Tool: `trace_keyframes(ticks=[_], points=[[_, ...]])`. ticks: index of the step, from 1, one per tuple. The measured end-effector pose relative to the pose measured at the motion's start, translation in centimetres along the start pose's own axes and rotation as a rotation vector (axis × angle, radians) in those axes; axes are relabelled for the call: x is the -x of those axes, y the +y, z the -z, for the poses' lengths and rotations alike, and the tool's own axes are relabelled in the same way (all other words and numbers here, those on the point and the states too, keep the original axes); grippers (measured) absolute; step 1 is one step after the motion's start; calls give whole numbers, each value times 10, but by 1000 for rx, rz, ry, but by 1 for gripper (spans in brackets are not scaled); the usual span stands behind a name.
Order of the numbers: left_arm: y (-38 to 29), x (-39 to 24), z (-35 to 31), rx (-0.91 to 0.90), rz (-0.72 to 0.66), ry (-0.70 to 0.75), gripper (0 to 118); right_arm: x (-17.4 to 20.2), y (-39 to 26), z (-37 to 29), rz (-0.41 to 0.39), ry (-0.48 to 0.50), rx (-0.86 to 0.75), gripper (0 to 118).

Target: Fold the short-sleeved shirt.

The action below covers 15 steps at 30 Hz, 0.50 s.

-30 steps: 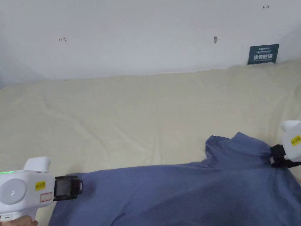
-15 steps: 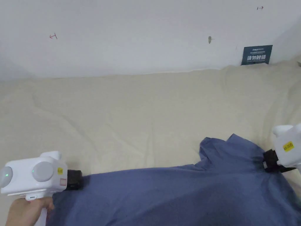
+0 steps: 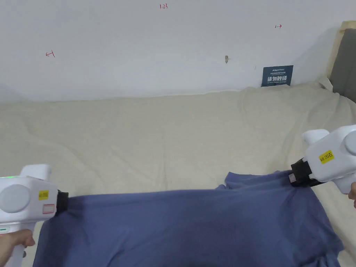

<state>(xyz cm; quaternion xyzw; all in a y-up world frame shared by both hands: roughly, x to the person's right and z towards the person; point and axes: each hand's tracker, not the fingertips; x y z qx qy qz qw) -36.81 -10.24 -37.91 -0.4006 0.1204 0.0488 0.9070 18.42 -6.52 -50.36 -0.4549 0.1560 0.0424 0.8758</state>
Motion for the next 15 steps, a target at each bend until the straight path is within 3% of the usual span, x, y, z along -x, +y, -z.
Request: trace_keyframes(ticks=[9, 15], points=[[-76, 19, -120, -97, 48, -32, 6, -6, -90, -69, -21, 39, -52, 4], [-153, 22, -119, 7, 68, -29, 6, -13, -177, -60, 39, 73, 43, 4]])
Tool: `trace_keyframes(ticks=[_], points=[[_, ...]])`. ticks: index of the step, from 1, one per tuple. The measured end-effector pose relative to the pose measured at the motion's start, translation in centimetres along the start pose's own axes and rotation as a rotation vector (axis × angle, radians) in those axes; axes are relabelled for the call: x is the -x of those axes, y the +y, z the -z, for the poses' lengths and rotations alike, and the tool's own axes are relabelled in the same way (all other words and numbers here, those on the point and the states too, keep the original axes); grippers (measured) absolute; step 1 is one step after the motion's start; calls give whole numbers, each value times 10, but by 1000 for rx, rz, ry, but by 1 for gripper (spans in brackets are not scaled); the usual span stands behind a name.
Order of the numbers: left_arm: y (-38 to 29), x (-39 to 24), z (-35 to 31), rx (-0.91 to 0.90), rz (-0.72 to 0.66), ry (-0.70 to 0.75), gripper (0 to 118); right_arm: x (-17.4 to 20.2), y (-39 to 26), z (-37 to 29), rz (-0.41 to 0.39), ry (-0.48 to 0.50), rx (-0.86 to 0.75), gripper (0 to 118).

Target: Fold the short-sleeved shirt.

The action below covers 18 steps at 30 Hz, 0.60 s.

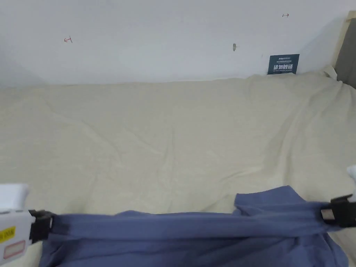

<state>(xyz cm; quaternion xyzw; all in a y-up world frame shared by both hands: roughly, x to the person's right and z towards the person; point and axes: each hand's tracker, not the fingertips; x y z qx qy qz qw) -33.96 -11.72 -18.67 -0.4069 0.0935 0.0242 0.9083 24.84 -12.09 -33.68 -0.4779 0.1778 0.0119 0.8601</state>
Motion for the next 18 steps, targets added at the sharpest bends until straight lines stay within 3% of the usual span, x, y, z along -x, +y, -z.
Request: trace_keyframes(ticks=[2, 5, 6, 8, 9, 10, 11, 12, 16, 18], points=[[-29, -5, 13, 50, -11, 7, 6, -5, -25, 14, 74, 25, 39, 4], [-55, -4, 28, 29, -11, -5, 10, -7, -45, 26, 108, 27, 31, 7], [-57, -3, 32, 35, -32, 11, 22, -9, -47, 26, 130, 47, 10, 22], [-56, 1, 31, 2, -99, 11, 60, -10, -46, 21, 167, 45, -31, 59], [-55, 3, 29, -17, -112, 6, 70, -10, -45, 17, 170, 34, -40, 68], [-52, 4, 26, -18, -117, 3, 70, -9, -43, 13, 165, 34, -59, 68], [-46, 9, 24, -32, -138, 7, 97, -5, -43, 7, 162, 34, -102, 88], [-44, 11, 19, -60, -148, 2, 116, 0, -42, -1, 149, 24, -158, 93], [-35, 20, -3, -144, -196, -49, 117, 38, -38, -28, 64, -53, -391, 92], [-35, 20, -6, -143, -226, -69, 117, 56, -37, -32, 58, -15, -483, 86]])
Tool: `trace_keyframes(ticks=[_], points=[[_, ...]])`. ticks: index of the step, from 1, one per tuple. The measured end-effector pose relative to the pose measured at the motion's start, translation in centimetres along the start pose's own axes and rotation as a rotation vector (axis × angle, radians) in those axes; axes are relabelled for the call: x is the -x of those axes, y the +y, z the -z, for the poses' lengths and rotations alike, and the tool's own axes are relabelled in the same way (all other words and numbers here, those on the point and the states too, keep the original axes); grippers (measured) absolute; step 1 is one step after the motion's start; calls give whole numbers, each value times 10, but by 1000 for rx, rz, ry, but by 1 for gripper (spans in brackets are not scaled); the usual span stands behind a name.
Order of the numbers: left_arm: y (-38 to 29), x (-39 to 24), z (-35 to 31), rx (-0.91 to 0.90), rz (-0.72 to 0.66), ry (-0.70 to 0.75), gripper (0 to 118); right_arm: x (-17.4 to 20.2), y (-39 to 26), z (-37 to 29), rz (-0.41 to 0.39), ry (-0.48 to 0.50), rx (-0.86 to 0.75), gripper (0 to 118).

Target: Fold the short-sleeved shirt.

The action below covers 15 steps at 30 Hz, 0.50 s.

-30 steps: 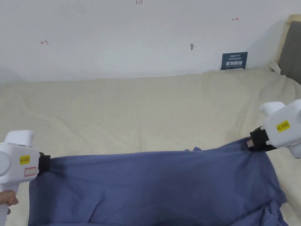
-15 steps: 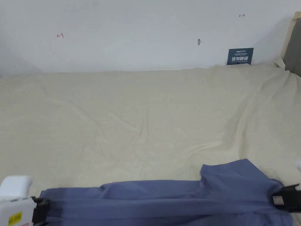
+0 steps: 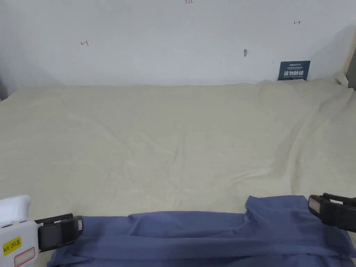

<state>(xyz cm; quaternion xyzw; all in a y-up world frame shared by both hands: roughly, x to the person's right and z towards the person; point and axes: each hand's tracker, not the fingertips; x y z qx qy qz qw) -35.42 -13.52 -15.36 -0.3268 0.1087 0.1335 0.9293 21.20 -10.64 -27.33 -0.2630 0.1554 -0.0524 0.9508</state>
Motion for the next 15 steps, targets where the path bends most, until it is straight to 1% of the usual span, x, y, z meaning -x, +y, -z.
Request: trace_keyframes(ticks=[1, 2, 3, 4, 5, 6, 7, 9, 10, 11, 14, 15], points=[[0, 3, 3, 17, -5, 6, 117, 14, 0, 0, 2, 19, -5, 86], [-2, 3, 3, 46, -8, 7, 114, 26, -2, 3, -3, 47, -6, 86], [-8, 4, 2, 61, -14, 7, 92, 36, -5, 5, -20, 68, -17, 81], [-11, 5, 1, 32, 0, 7, 58, 50, -10, 6, -27, 67, -32, 71], [-15, 3, 4, 31, -9, 14, 20, 62, -13, 9, -46, 92, -38, 37], [-20, 6, 6, 47, -18, 35, 5, 71, -15, 12, -62, 80, -44, 0], [-24, 11, 5, 45, -26, 47, 5, 78, -21, 20, -50, 76, -38, 0], [-29, 20, 4, 66, -58, 32, 2, 93, -24, 27, -72, 116, -17, 0], [-31, 25, 2, 64, -79, 19, 2, 96, -26, 32, -57, 131, -8, 0], [-31, 30, 0, 60, -85, 15, 2, 99, -28, 36, -55, 123, -11, 0], [-28, 45, -5, 47, -117, 32, 2, 110, -31, 49, -90, 101, 0, 0], [-26, 50, -6, 40, -137, 18, 2, 110, -32, 50, -86, 110, 6, 0]])
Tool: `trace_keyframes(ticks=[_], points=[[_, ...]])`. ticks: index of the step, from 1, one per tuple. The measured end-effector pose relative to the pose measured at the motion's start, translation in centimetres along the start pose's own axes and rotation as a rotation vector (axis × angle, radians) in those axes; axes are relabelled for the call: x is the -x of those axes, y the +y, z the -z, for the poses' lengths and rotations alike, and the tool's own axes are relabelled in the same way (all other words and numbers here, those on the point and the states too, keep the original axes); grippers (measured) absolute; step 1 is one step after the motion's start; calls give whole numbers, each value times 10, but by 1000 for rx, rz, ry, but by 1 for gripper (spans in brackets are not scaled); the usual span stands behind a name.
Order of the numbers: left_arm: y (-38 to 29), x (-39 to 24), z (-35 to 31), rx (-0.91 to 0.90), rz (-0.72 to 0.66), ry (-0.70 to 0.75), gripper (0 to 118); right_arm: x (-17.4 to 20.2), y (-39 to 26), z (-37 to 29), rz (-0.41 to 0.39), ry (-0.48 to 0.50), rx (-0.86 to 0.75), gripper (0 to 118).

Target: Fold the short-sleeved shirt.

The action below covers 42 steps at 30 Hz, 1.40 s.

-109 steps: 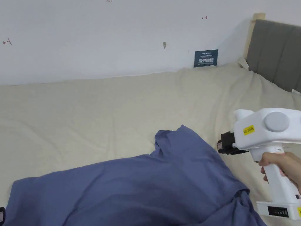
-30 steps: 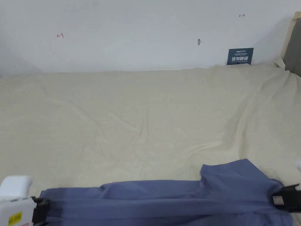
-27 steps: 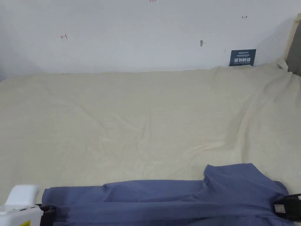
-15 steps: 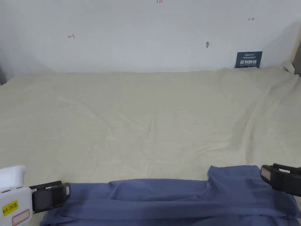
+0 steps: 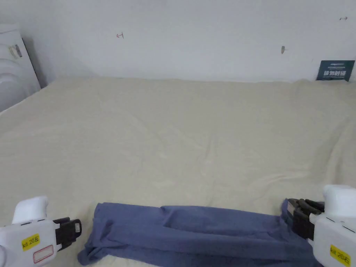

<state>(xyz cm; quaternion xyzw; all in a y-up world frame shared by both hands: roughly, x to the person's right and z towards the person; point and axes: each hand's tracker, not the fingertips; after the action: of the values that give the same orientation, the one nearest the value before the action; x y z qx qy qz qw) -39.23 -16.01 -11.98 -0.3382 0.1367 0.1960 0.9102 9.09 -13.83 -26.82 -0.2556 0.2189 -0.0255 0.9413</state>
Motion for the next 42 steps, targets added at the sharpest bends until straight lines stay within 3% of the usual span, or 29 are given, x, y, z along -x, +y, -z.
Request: trace_keyframes(ticks=[1, 2, 3, 4, 5, 8, 16, 17, 19, 23, 26, 27, 28, 29, 30, 32, 33, 34, 37, 42], points=[[5, 7, 2, 1, -33, -42, 3, 1, 0, 3, 3, 14, 11, 0], [11, 16, 4, -5, -51, -81, 18, 4, 0, 5, 5, 12, 14, 0], [15, 21, 7, 3, -63, -114, 62, 6, 1, 6, 3, 11, 16, 0], [19, 27, 12, 16, -71, -143, 94, 7, -2, 6, -5, 5, 17, 0], [23, 31, 20, 28, -54, -156, 109, 9, -2, 7, -14, -2, 17, 0], [27, 28, 35, 77, -25, -155, 118, 19, -1, 10, -23, 1, 33, 0], [33, 47, 103, 287, -238, -438, 118, 31, 3, 29, -6, -5, 95, 0], [34, 46, 98, 258, -232, -414, 118, 32, 3, 31, -8, -2, 102, 0], [38, 47, 96, 266, -249, -501, 118, 32, 2, 35, -28, 6, 126, 0], [33, 55, 114, 333, -452, -679, 116, 34, -1, 44, -57, 0, 159, 0], [27, 45, 116, 322, -418, -682, 104, 34, -4, 46, -49, 12, 168, 0], [27, 43, 116, 320, -413, -682, 90, 34, -4, 46, -47, 18, 170, 0], [27, 42, 119, 326, -423, -682, 72, 35, -5, 46, -48, 20, 171, 0], [26, 41, 121, 338, -439, -667, 46, 35, -6, 46, -50, 22, 174, 0], [23, 41, 127, 359, -455, -640, 12, 35, -6, 46, -54, 22, 177, 0], [15, 32, 135, 384, -387, -477, 10, 33, -7, 46, -54, 21, 178, 0], [13, 34, 133, 337, -443, -580, 10, 31, -8, 45, -51, 23, 179, 0], [16, 33, 129, 329, -480, -595, 9, 30, -8, 43, -48, 23, 177, 0], [24, 18, 112, 337, -334, -489, 9, 22, -6, 35, -57, 14, 173, 0], [40, -15, 72, 281, -246, -434, 9, 2, -2, 21, -31, 0, 151, 0]])
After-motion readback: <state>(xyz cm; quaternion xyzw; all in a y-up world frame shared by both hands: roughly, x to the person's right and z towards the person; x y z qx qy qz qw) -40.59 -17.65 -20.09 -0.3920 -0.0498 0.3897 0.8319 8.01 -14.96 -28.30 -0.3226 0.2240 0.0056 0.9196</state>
